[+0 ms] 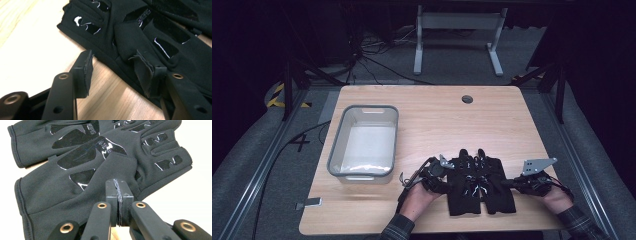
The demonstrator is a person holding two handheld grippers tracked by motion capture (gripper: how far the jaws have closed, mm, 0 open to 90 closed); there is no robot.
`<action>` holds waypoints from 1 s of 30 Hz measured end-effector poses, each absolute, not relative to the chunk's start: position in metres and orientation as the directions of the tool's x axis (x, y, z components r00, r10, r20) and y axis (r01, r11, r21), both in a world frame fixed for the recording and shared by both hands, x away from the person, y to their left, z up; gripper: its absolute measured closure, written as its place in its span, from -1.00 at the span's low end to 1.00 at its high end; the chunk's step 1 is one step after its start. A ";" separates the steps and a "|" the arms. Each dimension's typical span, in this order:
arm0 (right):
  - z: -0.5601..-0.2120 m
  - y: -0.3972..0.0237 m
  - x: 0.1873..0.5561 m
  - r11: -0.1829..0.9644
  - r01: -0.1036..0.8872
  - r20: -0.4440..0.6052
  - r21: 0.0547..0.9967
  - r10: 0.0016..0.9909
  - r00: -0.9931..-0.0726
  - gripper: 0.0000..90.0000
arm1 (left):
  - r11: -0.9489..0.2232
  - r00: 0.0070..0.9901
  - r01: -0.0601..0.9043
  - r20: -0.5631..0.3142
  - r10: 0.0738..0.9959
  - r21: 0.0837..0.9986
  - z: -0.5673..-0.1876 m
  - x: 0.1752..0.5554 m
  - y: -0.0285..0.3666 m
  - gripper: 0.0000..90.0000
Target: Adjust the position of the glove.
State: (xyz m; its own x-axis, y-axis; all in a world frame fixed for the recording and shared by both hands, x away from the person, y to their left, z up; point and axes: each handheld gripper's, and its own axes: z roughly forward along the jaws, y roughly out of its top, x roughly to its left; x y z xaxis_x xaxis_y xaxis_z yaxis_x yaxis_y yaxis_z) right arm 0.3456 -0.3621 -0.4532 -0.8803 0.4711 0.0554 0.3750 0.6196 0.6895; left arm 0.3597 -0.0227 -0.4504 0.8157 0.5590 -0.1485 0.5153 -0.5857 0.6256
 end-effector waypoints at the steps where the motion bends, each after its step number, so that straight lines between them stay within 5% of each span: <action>1: -0.453 -0.362 0.346 0.619 0.374 0.054 0.690 0.471 -0.881 1.00 | -0.576 0.815 0.515 -0.154 0.558 0.635 -0.449 0.359 -0.023 0.08; 11: -0.454 -0.362 0.345 0.624 0.373 0.052 0.687 0.470 -0.881 1.00 | -0.610 0.820 0.501 -0.113 0.561 0.614 -0.455 0.358 -0.033 0.05; 21: -0.454 -0.361 0.345 0.626 0.371 0.053 0.686 0.466 -0.883 1.00 | -0.624 0.830 0.493 -0.114 0.546 0.606 -0.453 0.357 -0.035 0.75; 30: -0.454 -0.360 0.346 0.624 0.371 0.059 0.687 0.461 -0.885 1.00 | -0.574 0.820 0.531 -0.207 0.533 0.624 -0.445 0.361 -0.026 0.83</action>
State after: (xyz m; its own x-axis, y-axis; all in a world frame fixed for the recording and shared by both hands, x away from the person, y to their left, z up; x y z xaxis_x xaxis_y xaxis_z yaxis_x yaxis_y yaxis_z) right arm 0.3459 -0.3605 -0.4544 -0.8852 0.4615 0.0592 0.3715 0.6243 0.6872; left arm 0.3606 -0.0258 -0.4448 0.8201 0.5335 -0.2070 0.5307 -0.5740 0.6236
